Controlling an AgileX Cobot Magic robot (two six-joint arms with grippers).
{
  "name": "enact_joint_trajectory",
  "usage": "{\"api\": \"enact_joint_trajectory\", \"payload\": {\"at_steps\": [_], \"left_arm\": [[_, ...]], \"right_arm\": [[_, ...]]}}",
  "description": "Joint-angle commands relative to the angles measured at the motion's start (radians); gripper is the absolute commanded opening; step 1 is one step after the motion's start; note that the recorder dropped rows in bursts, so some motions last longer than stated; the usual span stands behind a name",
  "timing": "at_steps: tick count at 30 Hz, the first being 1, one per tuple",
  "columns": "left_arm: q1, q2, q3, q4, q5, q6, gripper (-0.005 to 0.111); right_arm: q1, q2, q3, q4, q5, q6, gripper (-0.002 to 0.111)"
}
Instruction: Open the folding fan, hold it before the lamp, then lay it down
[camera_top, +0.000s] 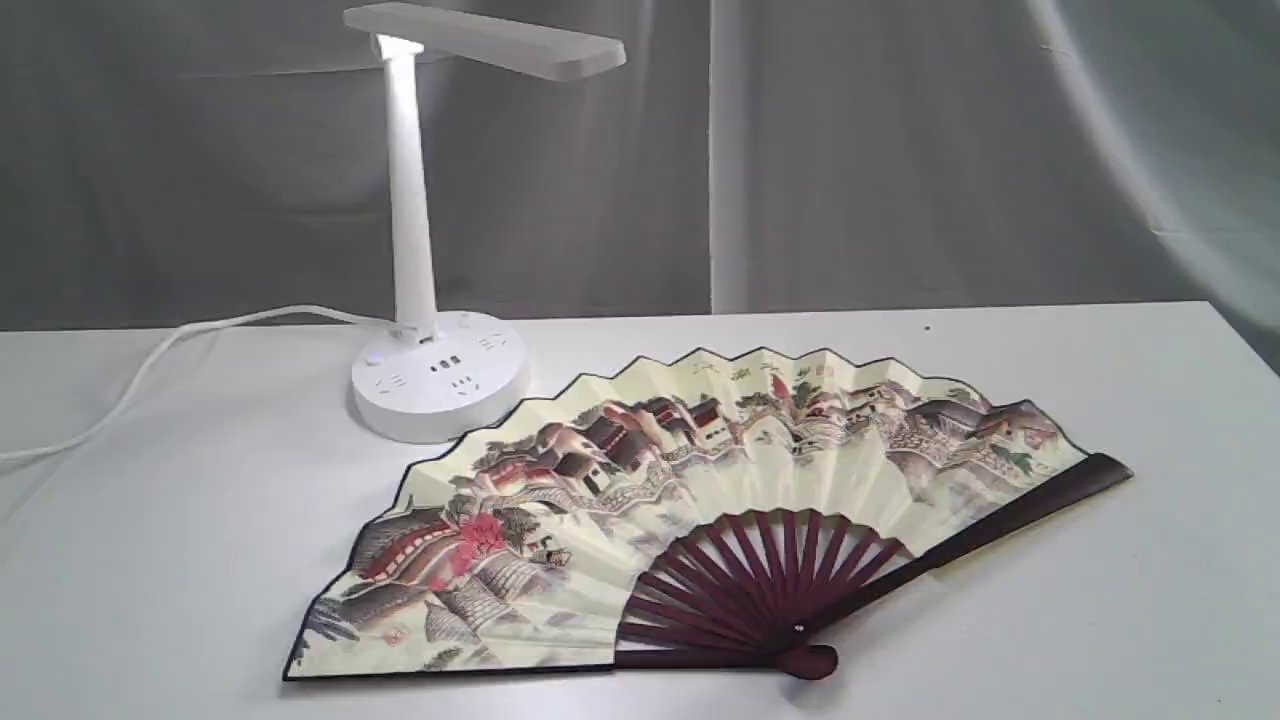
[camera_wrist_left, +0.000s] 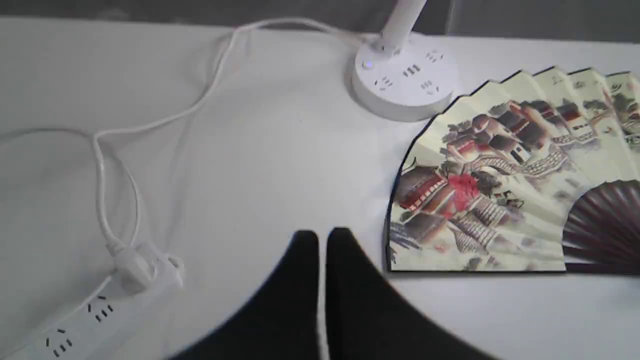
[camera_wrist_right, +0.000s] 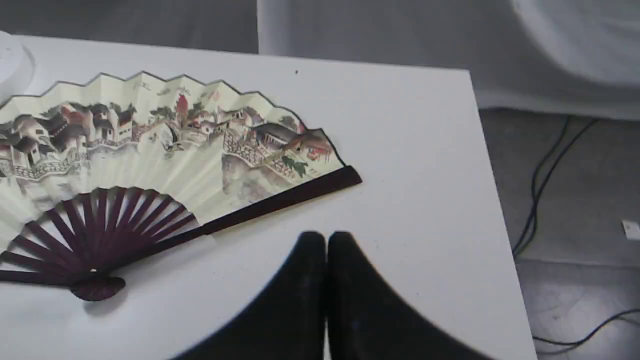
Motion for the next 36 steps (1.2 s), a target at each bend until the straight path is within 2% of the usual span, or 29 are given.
{"api": "enact_joint_trajectory", "payload": {"at_steps": [1, 11, 21, 29, 36], "left_arm": [[0.002, -0.109, -0.005, -0.007, 0.027, 0.004, 0.000], [0.002, -0.429, -0.005, 0.008, 0.068, 0.004, 0.000], [0.002, -0.665, -0.005, 0.011, 0.088, 0.004, 0.000], [0.002, -0.665, -0.010, 0.046, 0.119, 0.004, 0.000], [0.002, -0.665, 0.085, 0.046, -0.044, 0.004, 0.000]], "right_arm": [[0.003, -0.112, 0.007, -0.010, 0.065, -0.019, 0.000], [0.003, -0.356, 0.007, -0.010, 0.182, -0.017, 0.000], [0.027, -0.598, 0.007, -0.028, 0.259, 0.004, 0.000], [0.024, -0.679, 0.003, -0.085, 0.303, 0.006, 0.000], [0.024, -0.679, 0.070, -0.077, 0.223, 0.045, 0.000]]}}
